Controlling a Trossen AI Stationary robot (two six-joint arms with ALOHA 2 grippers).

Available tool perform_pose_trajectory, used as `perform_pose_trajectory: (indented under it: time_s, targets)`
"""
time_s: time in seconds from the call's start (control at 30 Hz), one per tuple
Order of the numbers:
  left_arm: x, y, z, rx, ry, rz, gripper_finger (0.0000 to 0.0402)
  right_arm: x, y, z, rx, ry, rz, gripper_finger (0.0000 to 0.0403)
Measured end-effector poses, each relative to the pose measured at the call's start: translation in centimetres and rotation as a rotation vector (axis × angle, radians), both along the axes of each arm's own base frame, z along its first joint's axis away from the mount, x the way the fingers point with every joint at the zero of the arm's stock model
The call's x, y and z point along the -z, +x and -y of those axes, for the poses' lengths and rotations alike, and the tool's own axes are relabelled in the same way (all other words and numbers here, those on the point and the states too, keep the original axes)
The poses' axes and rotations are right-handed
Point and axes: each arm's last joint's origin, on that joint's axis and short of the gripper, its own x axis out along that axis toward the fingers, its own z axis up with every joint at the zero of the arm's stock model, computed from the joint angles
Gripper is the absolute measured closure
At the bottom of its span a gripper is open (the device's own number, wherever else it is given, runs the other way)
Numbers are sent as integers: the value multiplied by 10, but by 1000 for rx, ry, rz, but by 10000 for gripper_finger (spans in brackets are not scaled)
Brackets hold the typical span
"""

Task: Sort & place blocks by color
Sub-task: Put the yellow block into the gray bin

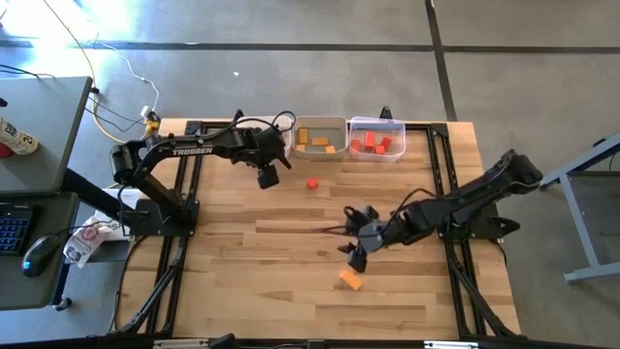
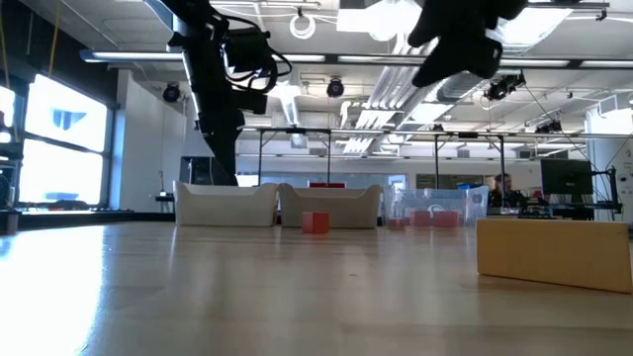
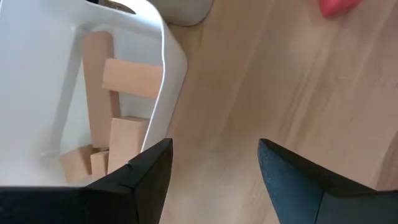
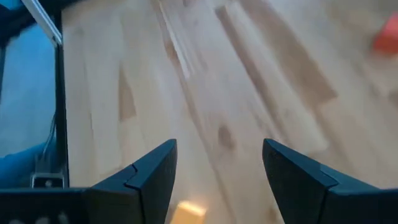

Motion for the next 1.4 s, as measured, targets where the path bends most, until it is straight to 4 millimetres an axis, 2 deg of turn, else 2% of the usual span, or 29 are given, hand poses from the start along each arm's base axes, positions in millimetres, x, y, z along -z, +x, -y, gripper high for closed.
perform_pose_trajectory:
  time_s: [0.27, 0.57, 1.13, 1.4]
  targets:
    - [0, 1, 1, -20, -2, 9, 179, 29, 3, -25, -22, 128, -146, 178]
    - [0, 1, 1, -21, -1, 10, 179, 57, 5, -42, -19, 193, -265, 178]
    - [0, 1, 0, -43, -1, 27, 179, 87, 10, -53, -12, 247, -384, 178]
    - [0, 1, 0, -42, -1, 27, 179, 108, 16, -58, -21, 263, -425, 178]
